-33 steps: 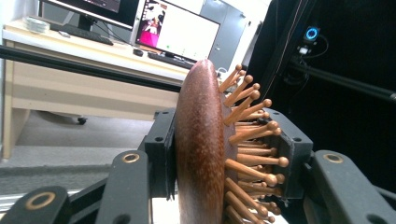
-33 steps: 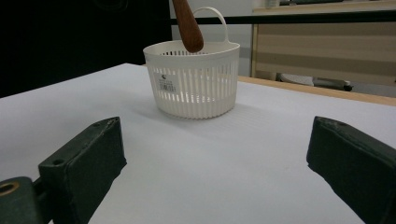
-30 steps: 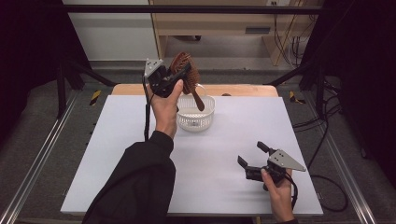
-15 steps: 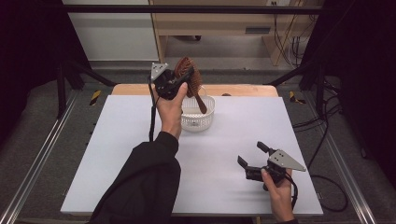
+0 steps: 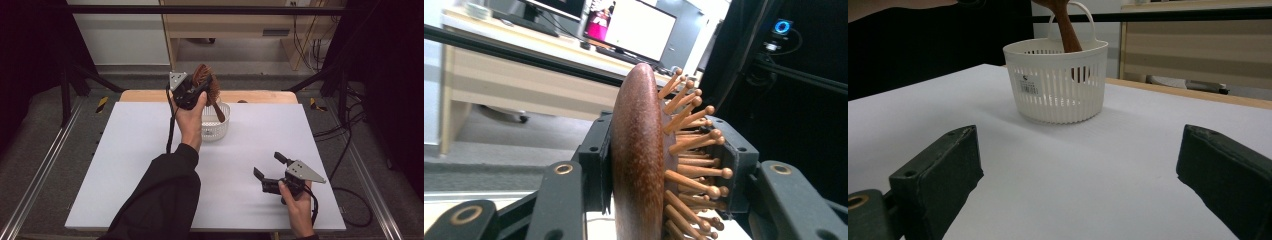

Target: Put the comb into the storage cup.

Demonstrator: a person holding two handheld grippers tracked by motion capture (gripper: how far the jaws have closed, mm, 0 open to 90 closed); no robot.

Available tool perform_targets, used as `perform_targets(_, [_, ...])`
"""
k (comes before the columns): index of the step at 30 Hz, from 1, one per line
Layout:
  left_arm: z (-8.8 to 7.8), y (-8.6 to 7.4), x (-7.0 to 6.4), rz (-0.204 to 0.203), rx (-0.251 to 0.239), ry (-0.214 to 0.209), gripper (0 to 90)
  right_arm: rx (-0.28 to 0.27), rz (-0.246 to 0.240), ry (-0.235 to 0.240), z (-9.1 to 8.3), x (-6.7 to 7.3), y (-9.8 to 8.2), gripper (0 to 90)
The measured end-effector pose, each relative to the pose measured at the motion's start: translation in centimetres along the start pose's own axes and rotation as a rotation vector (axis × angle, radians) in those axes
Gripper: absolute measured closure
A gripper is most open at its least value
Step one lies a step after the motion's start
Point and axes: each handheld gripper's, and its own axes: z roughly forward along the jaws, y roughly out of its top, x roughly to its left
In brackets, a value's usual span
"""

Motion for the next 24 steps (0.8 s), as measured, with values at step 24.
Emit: perform_targets(24, [0.7, -1.7, 0.3, -0.001, 0.03, -0.013, 50.4, -0.01, 0.009, 0.008, -0.1, 0.0, 0.0, 4.4])
